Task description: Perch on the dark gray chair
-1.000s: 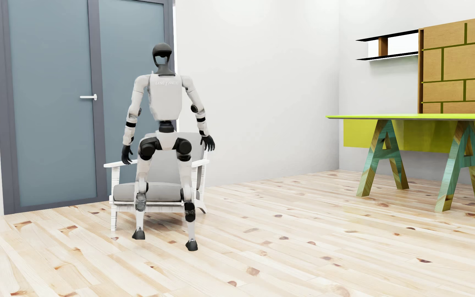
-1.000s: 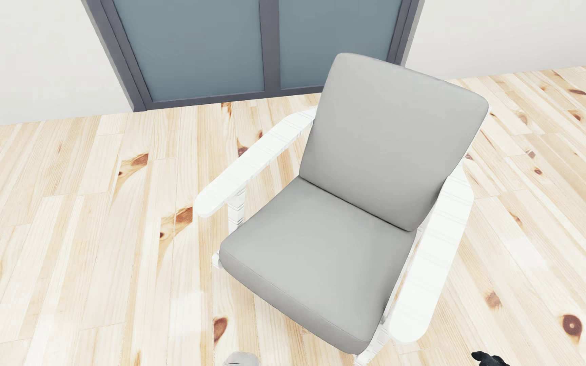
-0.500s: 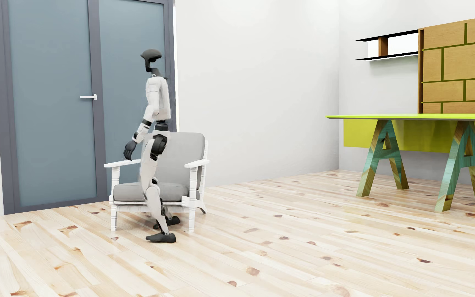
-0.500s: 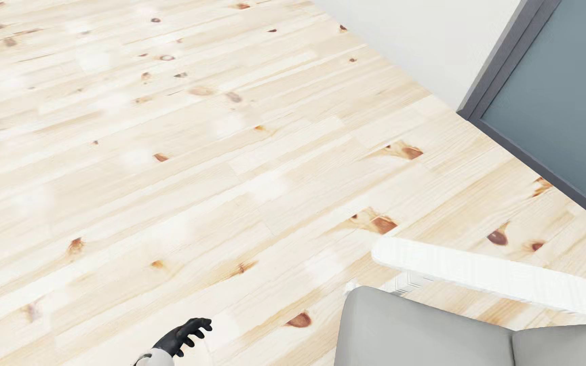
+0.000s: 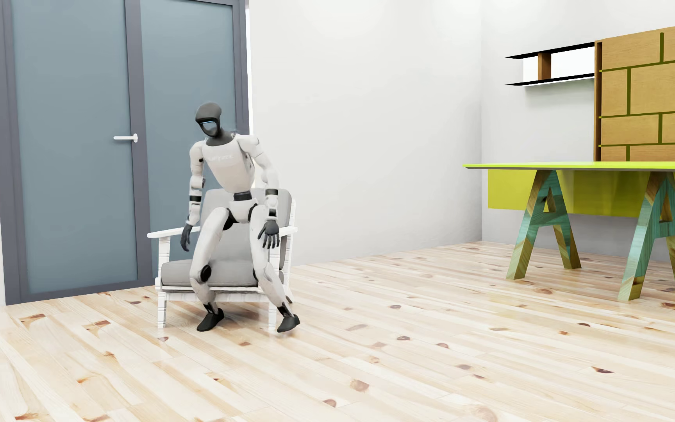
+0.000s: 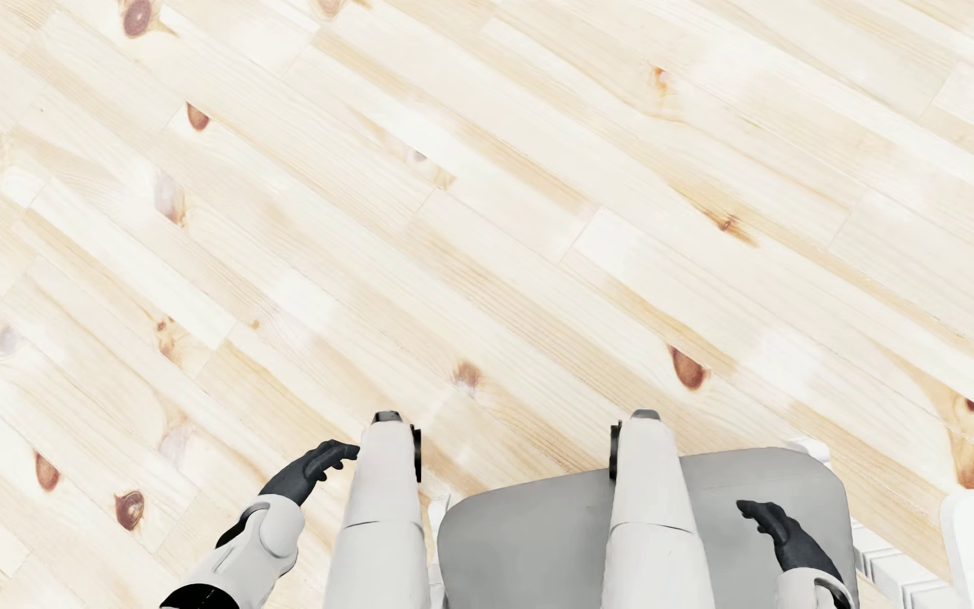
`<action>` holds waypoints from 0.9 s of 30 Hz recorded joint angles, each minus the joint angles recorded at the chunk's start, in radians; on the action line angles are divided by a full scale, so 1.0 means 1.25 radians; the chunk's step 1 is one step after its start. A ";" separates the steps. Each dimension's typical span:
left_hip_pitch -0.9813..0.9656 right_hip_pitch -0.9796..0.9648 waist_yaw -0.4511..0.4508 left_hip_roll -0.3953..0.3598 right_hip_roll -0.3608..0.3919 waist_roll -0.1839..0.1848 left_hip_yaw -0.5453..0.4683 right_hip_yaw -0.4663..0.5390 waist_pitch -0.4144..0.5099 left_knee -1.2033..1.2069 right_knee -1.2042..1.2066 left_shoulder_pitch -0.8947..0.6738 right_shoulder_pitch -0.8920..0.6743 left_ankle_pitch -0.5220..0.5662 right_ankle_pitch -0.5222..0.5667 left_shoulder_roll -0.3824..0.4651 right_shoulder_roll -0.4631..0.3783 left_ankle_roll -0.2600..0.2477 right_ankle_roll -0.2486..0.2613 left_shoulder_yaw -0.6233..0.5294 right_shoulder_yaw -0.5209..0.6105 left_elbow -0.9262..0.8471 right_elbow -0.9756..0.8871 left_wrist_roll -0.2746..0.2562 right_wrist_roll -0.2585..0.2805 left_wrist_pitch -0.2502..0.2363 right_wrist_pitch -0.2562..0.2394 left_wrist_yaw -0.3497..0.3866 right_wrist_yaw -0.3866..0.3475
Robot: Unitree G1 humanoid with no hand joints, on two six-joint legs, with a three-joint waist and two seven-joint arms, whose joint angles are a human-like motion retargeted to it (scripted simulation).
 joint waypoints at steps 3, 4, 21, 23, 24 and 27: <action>-0.211 -0.178 0.008 0.048 -0.012 0.012 -0.003 0.026 0.086 0.245 0.245 -0.051 -0.029 -0.080 -0.061 0.043 -0.044 -0.057 0.021 0.025 0.005 0.013 -0.053 -0.040 -0.024 0.017 -0.008 0.010 0.015; -0.266 -0.210 0.009 0.051 -0.020 0.015 -0.039 0.030 0.112 0.313 0.312 -0.062 -0.042 -0.091 -0.082 0.055 -0.053 -0.081 0.034 0.016 0.006 0.019 -0.065 -0.054 -0.020 0.025 -0.004 0.026 0.008; -0.215 -0.134 0.012 0.102 -0.047 0.005 -0.074 0.058 0.180 0.580 0.603 0.027 -0.148 -0.133 -0.193 -0.102 -0.007 -0.182 0.053 0.095 0.116 0.165 0.102 -0.106 0.045 0.014 0.048 0.076 -0.061; -0.198 -0.121 0.011 0.103 -0.043 0.003 -0.072 0.053 0.178 0.580 0.598 0.024 -0.146 -0.135 -0.179 -0.092 0.009 -0.172 0.053 0.094 0.118 0.172 0.124 -0.104 0.042 0.025 0.068 0.085 -0.078; -0.186 -0.111 0.008 0.101 -0.040 0.001 -0.071 0.053 0.181 0.580 0.601 0.027 -0.144 -0.133 -0.181 -0.085 0.016 -0.172 0.057 0.086 0.121 0.166 0.126 -0.100 0.048 0.015 0.067 0.088 -0.083; -0.165 -0.093 0.003 0.093 -0.022 0.007 -0.071 0.059 0.181 0.578 0.600 0.036 -0.135 -0.131 -0.185 -0.078 0.025 -0.164 0.047 0.070 0.123 0.134 0.138 -0.031 0.036 0.026 0.054 0.067 -0.077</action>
